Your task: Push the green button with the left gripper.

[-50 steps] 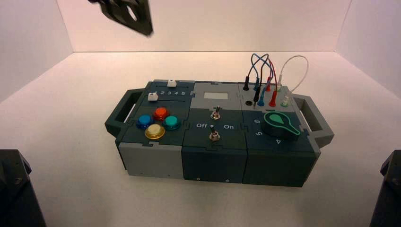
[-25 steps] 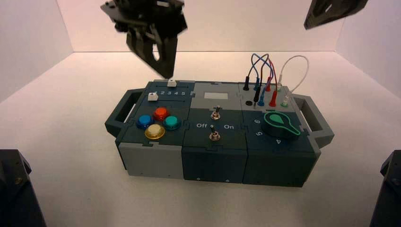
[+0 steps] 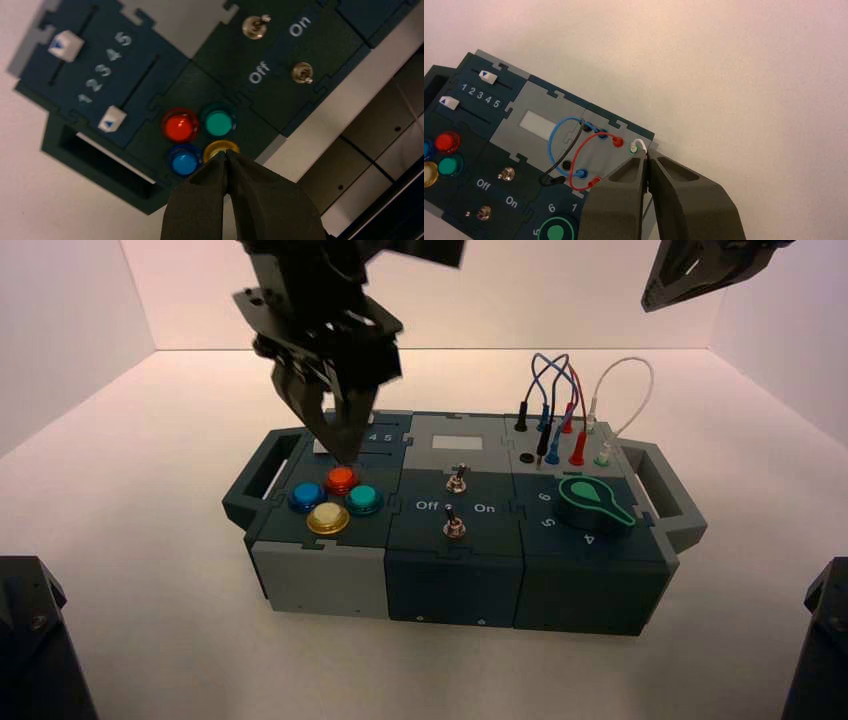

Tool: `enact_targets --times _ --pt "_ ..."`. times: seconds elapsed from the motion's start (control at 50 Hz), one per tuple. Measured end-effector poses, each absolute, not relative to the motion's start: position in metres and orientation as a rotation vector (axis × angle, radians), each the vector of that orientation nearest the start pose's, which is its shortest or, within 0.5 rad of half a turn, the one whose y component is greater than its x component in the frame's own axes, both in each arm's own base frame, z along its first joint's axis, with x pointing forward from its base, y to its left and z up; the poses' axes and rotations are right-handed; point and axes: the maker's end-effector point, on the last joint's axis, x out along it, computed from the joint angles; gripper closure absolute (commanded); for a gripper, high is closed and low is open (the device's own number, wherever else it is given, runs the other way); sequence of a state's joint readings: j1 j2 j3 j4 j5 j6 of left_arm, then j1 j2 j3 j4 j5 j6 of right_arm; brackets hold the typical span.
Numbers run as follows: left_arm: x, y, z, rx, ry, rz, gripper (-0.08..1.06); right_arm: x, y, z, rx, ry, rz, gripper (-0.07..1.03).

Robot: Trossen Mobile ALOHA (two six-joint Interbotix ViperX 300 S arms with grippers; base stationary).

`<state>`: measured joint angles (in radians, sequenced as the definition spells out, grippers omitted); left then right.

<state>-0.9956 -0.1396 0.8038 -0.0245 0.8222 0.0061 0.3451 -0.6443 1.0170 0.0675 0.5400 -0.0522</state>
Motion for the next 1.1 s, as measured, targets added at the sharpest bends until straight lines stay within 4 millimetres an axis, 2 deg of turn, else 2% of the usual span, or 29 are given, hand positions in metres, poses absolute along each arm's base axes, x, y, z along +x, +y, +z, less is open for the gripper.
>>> enact_targets --times 0.2,1.1 --pt "0.138 -0.231 0.059 0.752 1.393 -0.813 1.01 0.238 0.092 0.154 -0.137 0.904 0.351 0.98" --pt "0.157 -0.249 0.032 0.851 1.377 -0.824 1.01 0.239 0.092 0.161 -0.130 0.869 0.353 0.98"
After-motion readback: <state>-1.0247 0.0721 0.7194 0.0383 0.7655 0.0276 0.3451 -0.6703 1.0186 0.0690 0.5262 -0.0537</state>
